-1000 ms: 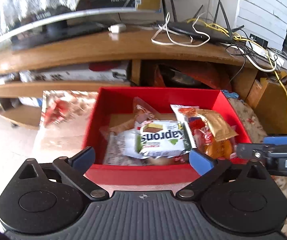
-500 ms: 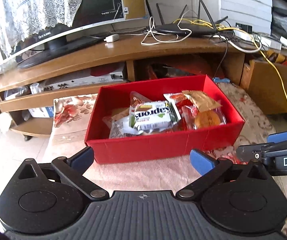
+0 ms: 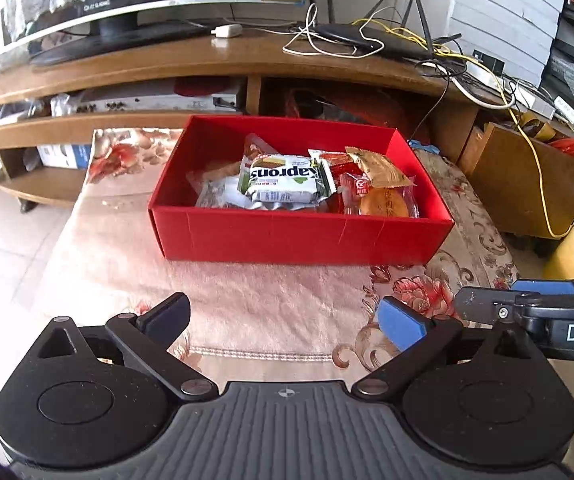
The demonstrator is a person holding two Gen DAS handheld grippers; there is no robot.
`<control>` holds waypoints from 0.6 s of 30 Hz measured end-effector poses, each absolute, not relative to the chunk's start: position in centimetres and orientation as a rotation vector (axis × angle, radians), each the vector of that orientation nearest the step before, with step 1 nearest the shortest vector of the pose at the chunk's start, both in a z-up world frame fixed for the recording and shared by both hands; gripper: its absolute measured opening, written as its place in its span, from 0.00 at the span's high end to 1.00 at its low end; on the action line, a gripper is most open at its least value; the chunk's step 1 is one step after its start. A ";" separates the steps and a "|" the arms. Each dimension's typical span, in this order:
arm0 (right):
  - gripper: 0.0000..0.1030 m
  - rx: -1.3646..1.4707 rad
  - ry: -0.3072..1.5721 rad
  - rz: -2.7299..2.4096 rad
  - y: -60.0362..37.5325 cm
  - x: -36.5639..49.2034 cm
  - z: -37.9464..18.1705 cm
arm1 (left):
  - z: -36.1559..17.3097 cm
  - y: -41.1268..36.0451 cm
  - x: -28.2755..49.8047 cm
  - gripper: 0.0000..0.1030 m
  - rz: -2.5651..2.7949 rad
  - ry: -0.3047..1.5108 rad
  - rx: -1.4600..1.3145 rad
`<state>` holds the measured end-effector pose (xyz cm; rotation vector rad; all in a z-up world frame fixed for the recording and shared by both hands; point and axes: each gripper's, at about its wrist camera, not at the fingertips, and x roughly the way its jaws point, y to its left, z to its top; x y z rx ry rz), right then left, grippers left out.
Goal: Organize snacks
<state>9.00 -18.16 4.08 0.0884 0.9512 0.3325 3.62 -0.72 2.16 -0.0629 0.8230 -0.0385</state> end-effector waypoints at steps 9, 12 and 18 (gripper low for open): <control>0.38 0.091 0.948 0.350 -18.0 8.7 4.1 | 2.7 -0.7 3.1 0.02 0.005 0.800 -0.062; 0.38 0.085 0.959 0.354 -17.9 8.7 3.8 | 2.4 -0.5 3.2 0.03 -0.003 0.817 -0.086; 0.38 0.085 0.965 0.354 -17.9 8.8 3.6 | 2.3 -0.8 3.0 0.03 0.004 0.795 -0.059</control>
